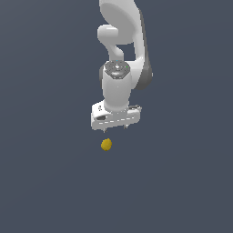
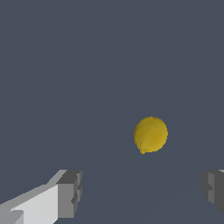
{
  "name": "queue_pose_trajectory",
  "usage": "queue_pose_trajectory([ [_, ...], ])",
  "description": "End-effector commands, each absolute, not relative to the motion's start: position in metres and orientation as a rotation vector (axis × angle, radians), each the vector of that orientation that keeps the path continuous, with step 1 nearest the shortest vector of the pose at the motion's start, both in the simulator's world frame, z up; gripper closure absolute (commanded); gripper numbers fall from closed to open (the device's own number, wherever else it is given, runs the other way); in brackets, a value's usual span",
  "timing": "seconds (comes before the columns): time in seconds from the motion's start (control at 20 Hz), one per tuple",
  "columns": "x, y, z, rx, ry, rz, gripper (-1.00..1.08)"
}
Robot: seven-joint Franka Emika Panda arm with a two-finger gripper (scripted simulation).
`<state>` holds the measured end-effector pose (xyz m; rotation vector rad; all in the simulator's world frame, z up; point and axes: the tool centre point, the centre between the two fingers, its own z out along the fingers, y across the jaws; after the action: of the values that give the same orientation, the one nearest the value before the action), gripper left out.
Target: Pick up the object and move it to a goal position.
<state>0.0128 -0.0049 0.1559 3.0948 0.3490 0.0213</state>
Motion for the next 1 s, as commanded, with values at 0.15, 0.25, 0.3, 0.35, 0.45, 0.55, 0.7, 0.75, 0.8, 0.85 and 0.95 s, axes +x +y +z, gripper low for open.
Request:
queue_pose_trajectory([
  [0.15, 0.02, -0.019, 0.134, 3.082, 0.487, 0.012, -0.92],
  [0.25, 0.023, -0.025, 0.124, 3.075, 0.549, 0.009, -0.92],
  [0.3, 0.024, -0.028, 0.119, 3.071, 0.578, 0.007, -0.92],
  [0.35, 0.025, -0.031, 0.115, 3.067, 0.606, 0.006, -0.92],
  [0.45, 0.027, -0.036, 0.106, 3.06, 0.656, 0.004, -0.92],
  [0.55, 0.029, -0.04, 0.099, 3.054, 0.7, 0.003, -0.92],
  [0.7, 0.031, -0.046, 0.09, 3.045, 0.753, 0.001, -0.92],
  [0.75, 0.031, -0.047, 0.088, 3.042, 0.767, 0.001, -0.92],
  [0.8, 0.032, -0.048, 0.085, 3.04, 0.779, 0.001, -0.92],
  [0.85, 0.032, -0.05, 0.084, 3.038, 0.79, 0.0, -0.92],
  [0.95, 0.032, -0.051, 0.081, 3.035, 0.807, 0.0, -0.92],
])
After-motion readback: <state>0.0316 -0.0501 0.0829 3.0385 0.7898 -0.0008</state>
